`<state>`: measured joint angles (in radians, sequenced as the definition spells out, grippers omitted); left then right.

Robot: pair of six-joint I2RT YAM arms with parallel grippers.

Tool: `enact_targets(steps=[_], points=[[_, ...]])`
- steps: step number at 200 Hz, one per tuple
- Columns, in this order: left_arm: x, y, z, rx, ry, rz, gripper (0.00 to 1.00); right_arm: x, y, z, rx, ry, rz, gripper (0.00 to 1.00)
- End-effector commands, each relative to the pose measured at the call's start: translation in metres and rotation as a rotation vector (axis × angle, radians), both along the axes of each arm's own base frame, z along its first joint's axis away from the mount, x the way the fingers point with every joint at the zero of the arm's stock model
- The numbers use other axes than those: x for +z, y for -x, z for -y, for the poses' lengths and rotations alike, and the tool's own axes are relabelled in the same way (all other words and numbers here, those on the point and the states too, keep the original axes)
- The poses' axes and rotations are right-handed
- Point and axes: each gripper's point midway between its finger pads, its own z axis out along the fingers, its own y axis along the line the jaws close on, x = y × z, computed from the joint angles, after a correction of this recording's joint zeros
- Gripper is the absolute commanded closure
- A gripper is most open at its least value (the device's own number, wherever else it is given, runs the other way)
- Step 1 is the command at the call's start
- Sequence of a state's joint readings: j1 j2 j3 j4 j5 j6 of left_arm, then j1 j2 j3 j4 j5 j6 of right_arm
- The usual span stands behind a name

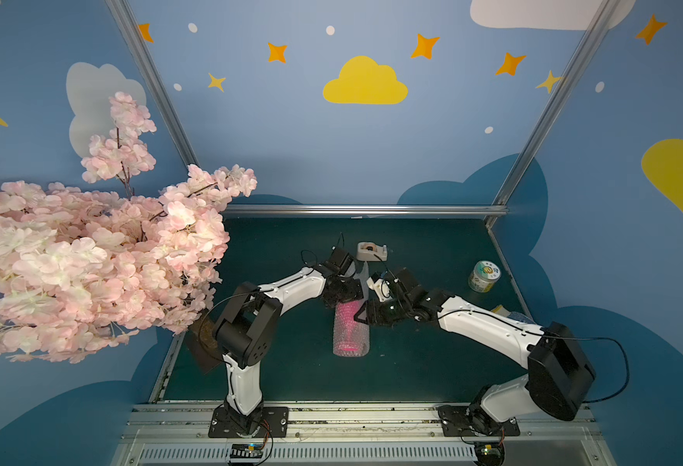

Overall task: Wrap wine glasses in bubble wrap
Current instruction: Wrap the wine glass in bubble wrap.

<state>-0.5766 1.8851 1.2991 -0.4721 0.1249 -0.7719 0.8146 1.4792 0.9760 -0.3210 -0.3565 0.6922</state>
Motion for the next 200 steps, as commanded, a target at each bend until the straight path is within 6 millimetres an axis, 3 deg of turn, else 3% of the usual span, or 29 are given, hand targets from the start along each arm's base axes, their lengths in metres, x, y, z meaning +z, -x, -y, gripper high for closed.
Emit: enact_targets(steps=[1,43,83,162,200], points=[[-0.006,0.006,0.0,0.016,-0.012,-0.064,0.14,-0.015,0.002,0.011,-0.025,0.136,0.027,0.46],[-0.004,0.005,-0.001,0.036,-0.005,-0.079,0.14,-0.031,0.004,0.002,-0.015,0.234,0.039,0.56],[-0.003,0.005,-0.004,0.04,-0.019,-0.077,0.13,-0.031,0.002,-0.006,-0.001,0.295,0.064,0.81],[-0.004,0.005,-0.003,0.051,-0.016,-0.083,0.09,-0.023,0.0,0.001,-0.02,0.313,0.103,0.99],[-0.002,0.003,0.002,0.045,0.011,-0.081,0.02,-0.013,0.004,-0.016,0.032,0.209,0.125,1.0]])
